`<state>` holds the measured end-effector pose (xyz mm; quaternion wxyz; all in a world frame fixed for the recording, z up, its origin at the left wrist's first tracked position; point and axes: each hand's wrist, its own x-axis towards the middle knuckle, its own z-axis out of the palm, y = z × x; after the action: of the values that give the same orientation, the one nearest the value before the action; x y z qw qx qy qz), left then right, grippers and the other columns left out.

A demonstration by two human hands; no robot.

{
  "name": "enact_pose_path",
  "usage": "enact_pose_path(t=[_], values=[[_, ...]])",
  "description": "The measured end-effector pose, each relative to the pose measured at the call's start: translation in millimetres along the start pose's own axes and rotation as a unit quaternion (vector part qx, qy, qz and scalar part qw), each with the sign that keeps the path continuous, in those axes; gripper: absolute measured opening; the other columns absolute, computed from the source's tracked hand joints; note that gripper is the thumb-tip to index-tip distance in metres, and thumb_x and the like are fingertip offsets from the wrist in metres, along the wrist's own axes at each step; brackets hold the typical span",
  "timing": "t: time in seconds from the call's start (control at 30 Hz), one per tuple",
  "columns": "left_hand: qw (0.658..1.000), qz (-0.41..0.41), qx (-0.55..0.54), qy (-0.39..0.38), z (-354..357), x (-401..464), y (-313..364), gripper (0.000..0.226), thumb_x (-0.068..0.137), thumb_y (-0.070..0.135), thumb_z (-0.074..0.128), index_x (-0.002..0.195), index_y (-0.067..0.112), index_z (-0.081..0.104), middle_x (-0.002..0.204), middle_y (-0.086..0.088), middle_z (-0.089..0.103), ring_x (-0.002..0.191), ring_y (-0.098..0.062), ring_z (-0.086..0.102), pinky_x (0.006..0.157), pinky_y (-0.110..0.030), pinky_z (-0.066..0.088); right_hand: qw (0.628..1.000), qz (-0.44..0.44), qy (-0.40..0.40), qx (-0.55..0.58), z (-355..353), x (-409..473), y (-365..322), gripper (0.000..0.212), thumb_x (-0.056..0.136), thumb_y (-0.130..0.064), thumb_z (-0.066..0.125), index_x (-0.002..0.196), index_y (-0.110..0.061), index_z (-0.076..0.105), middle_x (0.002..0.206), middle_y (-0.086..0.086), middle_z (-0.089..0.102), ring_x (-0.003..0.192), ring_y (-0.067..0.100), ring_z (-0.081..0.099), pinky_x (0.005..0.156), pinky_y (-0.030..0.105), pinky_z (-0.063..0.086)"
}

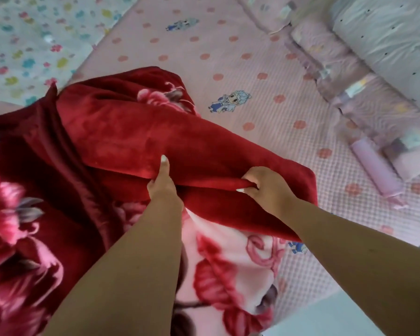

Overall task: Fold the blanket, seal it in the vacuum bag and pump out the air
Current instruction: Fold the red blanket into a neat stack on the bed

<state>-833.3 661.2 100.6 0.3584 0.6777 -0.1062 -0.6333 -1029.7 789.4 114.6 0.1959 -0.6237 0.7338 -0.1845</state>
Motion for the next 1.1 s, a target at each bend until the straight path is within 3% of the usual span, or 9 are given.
enact_pose_path(t=[0.13,0.27,0.33,0.4,0.5,0.57,0.63,0.77,1.1], values=[[0.999,-0.007,-0.044,0.018,-5.5,0.9,17.3,0.069,0.064,0.052,0.084,0.122,0.023,0.06,0.115,-0.002,0.065,0.098,-0.028,0.065,0.091,-0.05,0.052,0.996,-0.079,0.02,-0.02,1.8,-26.0,-16.4,0.028,0.073,-0.043,0.075,0.083,-0.018,0.068,0.08,-0.007,0.062,0.079,0.016,0.059,0.071,0.034,0.051],[0.99,0.132,0.031,0.03,19.5,-17.1,43.3,0.064,0.076,0.053,0.073,0.122,0.012,0.057,0.102,0.001,0.06,0.095,-0.025,0.063,0.092,-0.042,0.052,0.988,0.036,0.002,-0.153,24.5,-27.5,-36.1,0.102,0.052,-0.084,0.053,0.127,-0.015,0.05,0.118,0.003,0.054,0.106,0.023,0.053,0.09,0.04,0.045],[0.974,0.203,0.101,0.008,39.6,-27.4,58.0,0.067,0.079,0.056,0.068,0.123,0.007,0.056,0.101,0.0,0.057,0.097,-0.024,0.06,0.095,-0.036,0.049,0.975,0.102,-0.012,-0.197,30.7,-23.4,-38.0,0.111,0.055,-0.086,0.046,0.139,-0.015,0.032,0.131,0.004,0.043,0.117,0.025,0.045,0.096,0.041,0.04],[0.955,0.253,0.155,-0.022,59.8,-33.3,70.2,0.069,0.083,0.055,0.065,0.126,0.002,0.053,0.102,-0.001,0.056,0.097,-0.022,0.058,0.093,-0.031,0.046,0.973,0.112,-0.011,-0.2,26.7,-17.8,-27.3,0.095,0.07,-0.072,0.054,0.141,-0.014,0.029,0.132,0.006,0.042,0.118,0.025,0.044,0.095,0.038,0.04],[0.925,0.3,0.227,-0.044,87.3,-37.4,81.0,0.068,0.087,0.052,0.061,0.13,0.0,0.051,0.12,-0.011,0.06,0.11,-0.028,0.058,0.097,-0.033,0.045,0.992,0.112,0.014,-0.063,-6.7,-3.8,-1.5,0.061,0.083,-0.04,0.064,0.134,-0.011,0.045,0.129,0.008,0.054,0.117,0.025,0.051,0.096,0.032,0.039],[0.91,0.321,0.257,-0.053,112.2,-41.5,90.6,0.065,0.089,0.05,0.059,0.129,-0.001,0.051,0.123,-0.013,0.06,0.111,-0.03,0.058,0.097,-0.033,0.045,0.993,0.107,0.02,0.037,-46.5,7.4,12.4,0.037,0.083,-0.037,0.068,0.111,-0.016,0.06,0.102,0.001,0.065,0.097,0.023,0.061,0.078,0.024,0.043],[0.902,0.315,0.286,-0.076,144.1,-46.3,100.9,0.061,0.091,0.048,0.056,0.13,0.001,0.049,0.123,-0.013,0.06,0.11,-0.031,0.059,0.098,-0.038,0.047,0.988,0.106,0.027,0.107,-90.7,19.1,27.8,0.018,0.08,-0.039,0.07,0.085,-0.025,0.059,0.074,-0.01,0.059,0.069,0.012,0.059,0.058,0.015,0.038],[0.88,0.309,0.34,-0.119,224.0,-61.7,108.2,0.062,0.093,0.048,0.054,0.137,0.006,0.044,0.13,-0.012,0.055,0.115,-0.031,0.056,0.1,-0.04,0.047,0.978,0.12,0.053,0.162,-169.5,38.0,76.3,0.015,0.078,-0.043,0.071,0.081,-0.03,0.064,0.072,-0.01,0.063,0.059,-0.005,0.058,0.052,0.004,0.041],[0.8,0.334,0.444,-0.228,468.8,-131.3,-1.3,0.059,0.093,0.046,0.054,0.137,0.006,0.047,0.134,-0.013,0.054,0.12,-0.032,0.053,0.104,-0.042,0.043,0.946,0.225,0.092,0.216,-307.9,20.0,287.0,0.019,0.08,-0.042,0.07,0.078,-0.024,0.07,0.067,-0.013,0.07,0.055,0.0,0.064,0.048,0.01,0.044]])
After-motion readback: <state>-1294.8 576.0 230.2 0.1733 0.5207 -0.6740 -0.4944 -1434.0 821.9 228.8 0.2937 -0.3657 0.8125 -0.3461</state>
